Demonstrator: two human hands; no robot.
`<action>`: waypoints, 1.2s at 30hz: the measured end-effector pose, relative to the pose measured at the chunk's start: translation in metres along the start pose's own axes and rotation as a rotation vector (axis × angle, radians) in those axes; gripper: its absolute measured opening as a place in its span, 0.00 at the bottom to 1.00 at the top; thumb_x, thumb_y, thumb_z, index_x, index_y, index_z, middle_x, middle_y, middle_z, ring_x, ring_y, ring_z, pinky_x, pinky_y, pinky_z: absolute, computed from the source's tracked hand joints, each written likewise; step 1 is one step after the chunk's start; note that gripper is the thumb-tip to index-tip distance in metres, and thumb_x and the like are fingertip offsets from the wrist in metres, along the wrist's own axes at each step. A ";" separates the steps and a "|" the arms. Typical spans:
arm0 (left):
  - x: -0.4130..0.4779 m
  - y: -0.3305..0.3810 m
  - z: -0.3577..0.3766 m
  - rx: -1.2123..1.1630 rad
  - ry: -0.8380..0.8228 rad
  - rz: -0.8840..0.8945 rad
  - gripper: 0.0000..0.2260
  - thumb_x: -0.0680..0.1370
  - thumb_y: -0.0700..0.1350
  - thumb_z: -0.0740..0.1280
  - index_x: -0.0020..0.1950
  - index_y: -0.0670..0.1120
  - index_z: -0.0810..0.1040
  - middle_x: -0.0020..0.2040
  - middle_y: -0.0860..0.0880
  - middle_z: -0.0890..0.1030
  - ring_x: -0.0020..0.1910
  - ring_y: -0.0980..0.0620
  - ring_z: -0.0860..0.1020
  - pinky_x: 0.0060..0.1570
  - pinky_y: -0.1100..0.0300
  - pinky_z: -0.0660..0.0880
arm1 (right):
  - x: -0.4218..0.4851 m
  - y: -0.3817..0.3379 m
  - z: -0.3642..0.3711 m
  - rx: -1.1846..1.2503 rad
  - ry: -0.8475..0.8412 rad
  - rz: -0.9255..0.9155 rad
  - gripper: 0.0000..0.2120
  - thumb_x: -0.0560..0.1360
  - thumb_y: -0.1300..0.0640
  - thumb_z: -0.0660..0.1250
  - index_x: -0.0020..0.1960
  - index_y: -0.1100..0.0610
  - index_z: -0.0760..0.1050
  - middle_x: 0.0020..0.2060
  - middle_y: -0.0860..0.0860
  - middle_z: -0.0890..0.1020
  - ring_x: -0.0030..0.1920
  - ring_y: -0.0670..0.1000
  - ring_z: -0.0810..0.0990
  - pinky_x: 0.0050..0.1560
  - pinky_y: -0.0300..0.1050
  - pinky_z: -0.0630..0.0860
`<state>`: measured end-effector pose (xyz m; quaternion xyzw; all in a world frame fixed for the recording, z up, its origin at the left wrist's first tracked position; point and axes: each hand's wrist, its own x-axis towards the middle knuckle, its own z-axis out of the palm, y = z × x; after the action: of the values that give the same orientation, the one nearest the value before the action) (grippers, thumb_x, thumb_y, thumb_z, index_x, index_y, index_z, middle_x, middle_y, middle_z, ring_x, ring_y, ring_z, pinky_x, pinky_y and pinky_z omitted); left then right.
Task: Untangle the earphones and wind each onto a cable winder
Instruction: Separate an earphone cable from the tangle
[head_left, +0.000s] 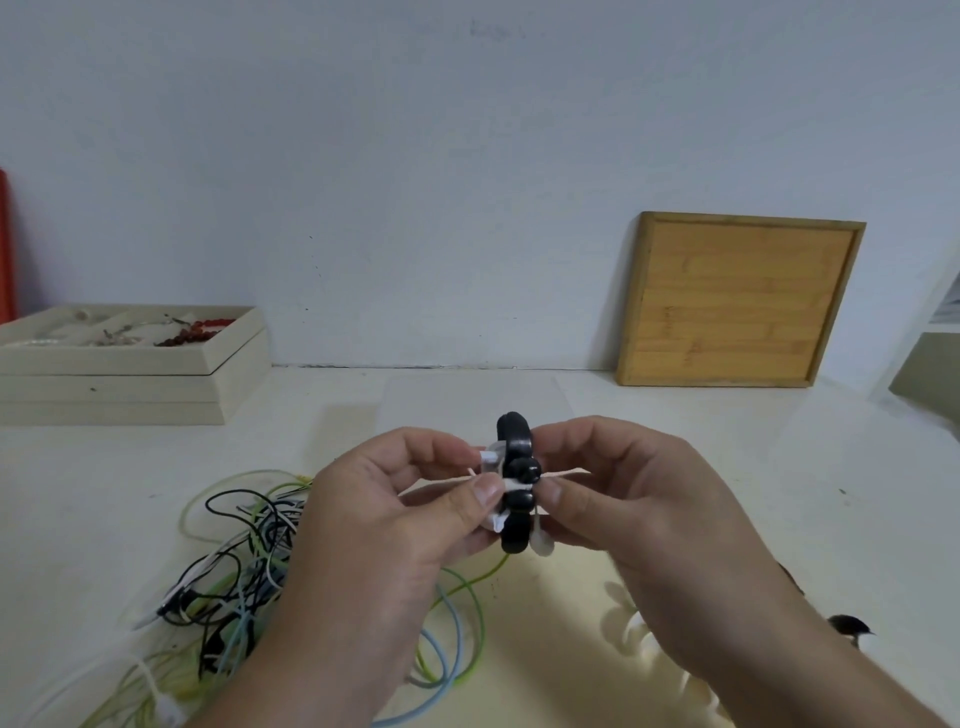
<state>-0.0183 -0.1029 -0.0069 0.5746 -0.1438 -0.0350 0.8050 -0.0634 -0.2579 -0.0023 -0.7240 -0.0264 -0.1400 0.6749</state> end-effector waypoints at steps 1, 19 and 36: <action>0.000 -0.001 0.000 -0.003 0.010 -0.001 0.06 0.60 0.38 0.74 0.34 0.47 0.83 0.39 0.41 0.85 0.34 0.44 0.84 0.34 0.54 0.81 | 0.000 0.000 0.000 0.000 0.000 0.005 0.10 0.75 0.68 0.70 0.47 0.54 0.84 0.41 0.56 0.87 0.44 0.64 0.84 0.43 0.45 0.79; 0.000 -0.019 0.000 0.281 0.023 0.005 0.13 0.74 0.31 0.72 0.50 0.48 0.79 0.41 0.50 0.85 0.39 0.50 0.85 0.35 0.61 0.80 | 0.001 0.005 0.004 0.026 0.062 0.186 0.11 0.74 0.74 0.66 0.40 0.62 0.82 0.38 0.61 0.85 0.34 0.58 0.84 0.38 0.50 0.82; 0.004 -0.012 -0.011 0.597 -0.075 0.067 0.04 0.73 0.50 0.73 0.46 0.53 0.82 0.41 0.55 0.86 0.40 0.58 0.84 0.39 0.66 0.77 | 0.008 0.013 -0.001 0.085 -0.100 0.283 0.17 0.67 0.60 0.76 0.55 0.57 0.82 0.50 0.64 0.84 0.46 0.59 0.86 0.51 0.55 0.82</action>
<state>-0.0104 -0.0976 -0.0204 0.7791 -0.1959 0.0142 0.5954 -0.0529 -0.2612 -0.0124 -0.6972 0.0363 -0.0061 0.7159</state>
